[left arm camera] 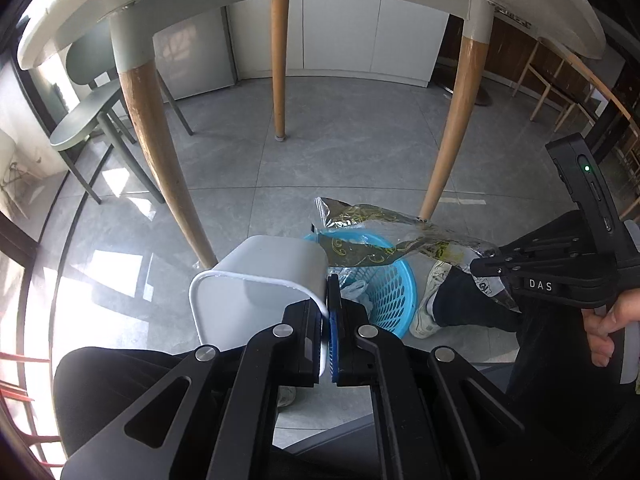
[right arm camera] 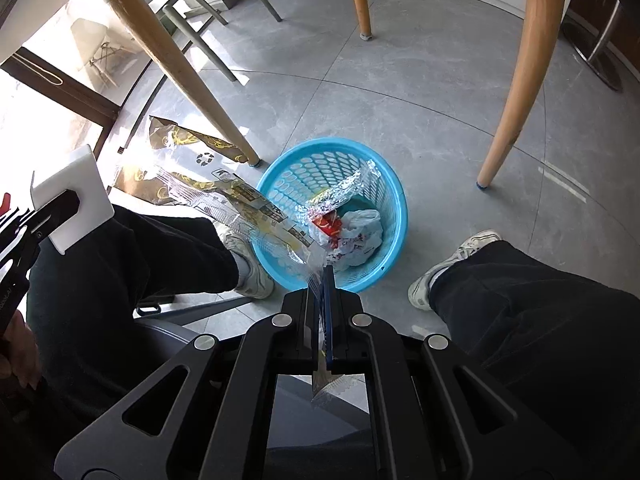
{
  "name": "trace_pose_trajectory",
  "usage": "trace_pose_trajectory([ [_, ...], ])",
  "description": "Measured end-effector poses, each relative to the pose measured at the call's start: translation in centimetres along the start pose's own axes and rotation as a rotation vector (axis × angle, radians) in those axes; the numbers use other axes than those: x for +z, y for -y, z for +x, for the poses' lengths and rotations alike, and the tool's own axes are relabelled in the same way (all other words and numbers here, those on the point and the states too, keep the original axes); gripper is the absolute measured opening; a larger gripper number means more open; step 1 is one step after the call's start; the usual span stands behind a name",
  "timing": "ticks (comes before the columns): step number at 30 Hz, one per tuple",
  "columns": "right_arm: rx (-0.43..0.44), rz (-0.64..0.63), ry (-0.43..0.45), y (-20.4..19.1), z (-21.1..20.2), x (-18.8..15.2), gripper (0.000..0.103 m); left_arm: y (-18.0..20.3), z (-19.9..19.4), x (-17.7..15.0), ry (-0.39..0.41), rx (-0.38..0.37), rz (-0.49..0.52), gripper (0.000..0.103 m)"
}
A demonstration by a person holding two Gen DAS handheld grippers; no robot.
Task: Collect trash
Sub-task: 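Carry the white cup and gold wrapper down over the blue wastebasket, then open both tools to drop the cup and wrapper into the basket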
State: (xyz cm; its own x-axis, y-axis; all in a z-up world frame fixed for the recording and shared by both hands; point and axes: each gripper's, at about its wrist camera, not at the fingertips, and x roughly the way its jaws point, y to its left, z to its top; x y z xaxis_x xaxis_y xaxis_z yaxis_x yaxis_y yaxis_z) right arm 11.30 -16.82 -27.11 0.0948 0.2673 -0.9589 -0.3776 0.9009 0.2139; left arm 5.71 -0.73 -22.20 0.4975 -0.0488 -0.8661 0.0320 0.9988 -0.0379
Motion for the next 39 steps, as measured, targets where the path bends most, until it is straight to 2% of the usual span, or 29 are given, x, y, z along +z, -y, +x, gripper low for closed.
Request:
trace_pose_trajectory([
  [5, 0.008, 0.045, -0.045, 0.4, 2.6, 0.9, 0.002, -0.6, 2.7, 0.2, -0.027, -0.047, -0.059, 0.002],
  [8, 0.007, 0.069, -0.067, 0.7, 4.1, 1.3, 0.002, -0.7, 4.2, 0.4, -0.036, -0.039, -0.076, 0.002],
  [14, -0.004, 0.098, -0.105, 1.5, 6.9, 2.2, 0.002, -1.0, 6.8, 0.6, -0.068, -0.082, -0.122, 0.002],
  [25, -0.05, 0.161, -0.18, 3.3, 12.8, 3.5, 0.002, 1.4, 10.5, 1.4, -0.133, -0.098, -0.043, 0.002],
  [31, -0.08, 0.178, -0.235, 4.4, 15.7, 3.9, 0.002, 1.9, 12.7, 1.7, -0.168, -0.123, -0.033, 0.002],
  [39, -0.048, 0.242, -0.282, 5.4, 18.2, 4.4, 0.002, 2.5, 15.5, 1.9, -0.202, -0.158, -0.007, 0.002],
])
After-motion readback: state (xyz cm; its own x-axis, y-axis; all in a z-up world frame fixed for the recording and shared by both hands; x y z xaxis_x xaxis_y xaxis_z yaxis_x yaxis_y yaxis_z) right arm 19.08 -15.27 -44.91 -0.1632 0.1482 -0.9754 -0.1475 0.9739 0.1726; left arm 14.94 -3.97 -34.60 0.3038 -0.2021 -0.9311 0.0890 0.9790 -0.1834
